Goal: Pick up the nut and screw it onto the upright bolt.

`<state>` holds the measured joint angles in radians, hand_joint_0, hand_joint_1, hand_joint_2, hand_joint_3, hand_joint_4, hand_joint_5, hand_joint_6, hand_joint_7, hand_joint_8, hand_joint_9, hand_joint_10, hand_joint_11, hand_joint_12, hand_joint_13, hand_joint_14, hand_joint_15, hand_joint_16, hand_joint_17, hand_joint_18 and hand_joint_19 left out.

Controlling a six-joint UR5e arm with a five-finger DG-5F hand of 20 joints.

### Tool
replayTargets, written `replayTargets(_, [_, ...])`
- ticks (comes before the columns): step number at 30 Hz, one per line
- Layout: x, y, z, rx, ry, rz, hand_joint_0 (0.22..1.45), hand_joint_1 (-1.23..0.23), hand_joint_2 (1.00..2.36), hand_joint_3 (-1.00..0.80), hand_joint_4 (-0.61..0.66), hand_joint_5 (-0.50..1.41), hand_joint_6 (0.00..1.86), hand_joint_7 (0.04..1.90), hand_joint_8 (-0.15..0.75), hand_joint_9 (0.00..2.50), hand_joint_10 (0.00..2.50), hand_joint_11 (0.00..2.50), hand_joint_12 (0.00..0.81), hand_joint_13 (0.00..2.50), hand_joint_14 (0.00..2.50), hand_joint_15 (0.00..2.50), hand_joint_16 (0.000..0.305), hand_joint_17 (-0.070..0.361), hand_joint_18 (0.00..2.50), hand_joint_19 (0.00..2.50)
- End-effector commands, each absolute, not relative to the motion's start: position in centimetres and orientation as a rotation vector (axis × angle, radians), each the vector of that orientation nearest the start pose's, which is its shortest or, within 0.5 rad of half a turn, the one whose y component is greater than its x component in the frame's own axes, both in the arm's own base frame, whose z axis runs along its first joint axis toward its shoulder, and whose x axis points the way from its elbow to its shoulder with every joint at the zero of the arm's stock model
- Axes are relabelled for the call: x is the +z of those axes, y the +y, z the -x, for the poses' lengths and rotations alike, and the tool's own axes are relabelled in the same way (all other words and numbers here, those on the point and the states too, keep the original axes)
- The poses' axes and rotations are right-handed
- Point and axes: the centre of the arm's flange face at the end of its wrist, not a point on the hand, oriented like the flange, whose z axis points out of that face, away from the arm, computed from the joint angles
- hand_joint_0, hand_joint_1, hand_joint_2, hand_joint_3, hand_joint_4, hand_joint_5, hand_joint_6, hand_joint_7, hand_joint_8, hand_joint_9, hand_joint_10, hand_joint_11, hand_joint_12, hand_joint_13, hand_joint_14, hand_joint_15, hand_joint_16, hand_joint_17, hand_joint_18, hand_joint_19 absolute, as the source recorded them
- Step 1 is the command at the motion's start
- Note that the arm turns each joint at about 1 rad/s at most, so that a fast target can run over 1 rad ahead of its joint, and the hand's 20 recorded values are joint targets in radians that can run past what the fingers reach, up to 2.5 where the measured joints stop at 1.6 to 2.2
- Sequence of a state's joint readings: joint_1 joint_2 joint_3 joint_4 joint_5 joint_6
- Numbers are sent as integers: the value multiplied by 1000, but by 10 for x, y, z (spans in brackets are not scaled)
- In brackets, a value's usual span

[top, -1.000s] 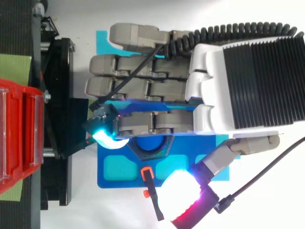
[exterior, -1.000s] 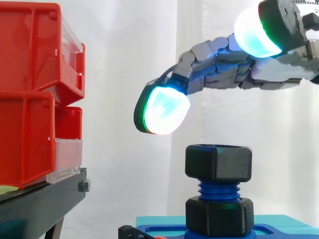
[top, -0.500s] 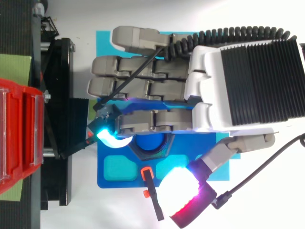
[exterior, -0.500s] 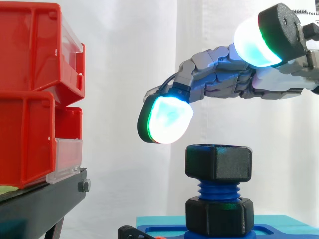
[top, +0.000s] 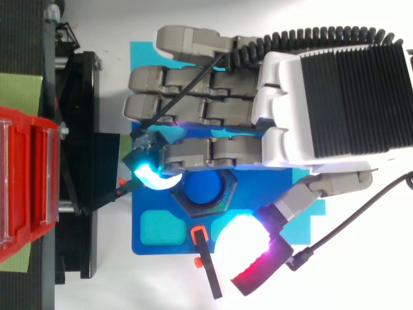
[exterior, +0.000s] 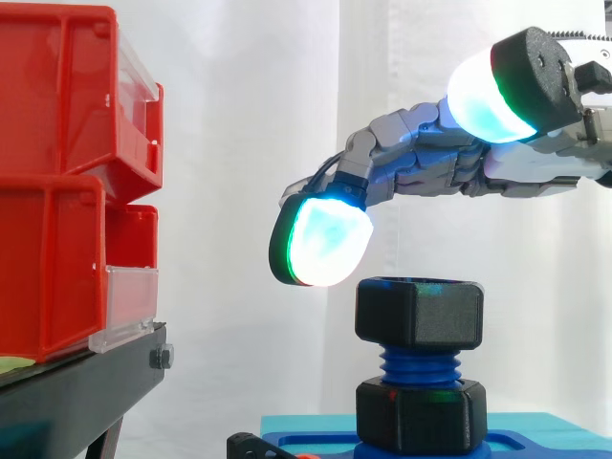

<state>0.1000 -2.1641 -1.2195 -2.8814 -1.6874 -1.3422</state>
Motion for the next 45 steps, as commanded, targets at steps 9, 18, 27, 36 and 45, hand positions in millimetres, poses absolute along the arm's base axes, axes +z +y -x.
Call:
replayTargets(9, [303,-55,-731,384,1598,-60,471,-48,1000,-500,182,-160,502,761,216,169,0,0,339,0,0,0,47,105,0,0])
replayTargets(18, [303,-58,-730,378,1602,-62,478,-93,1000,-500,219,-131,503,915,238,253,0,0,333,43,0,0,43,97,0,0])
replayTargets(27, [303,-72,-729,357,1596,-69,492,-152,1000,-500,201,-98,503,1167,249,319,0,0,319,99,0,0,39,89,0,0])
replayTargets(36, [304,-82,-728,346,1592,-72,502,-194,1000,-500,206,-38,500,1368,264,446,0,0,307,187,0,0,36,80,0,0])
replayTargets(45, [327,-90,-734,344,1561,-65,501,-180,1000,-500,207,-58,503,1236,267,486,0,0,303,220,0,0,35,78,0,0])
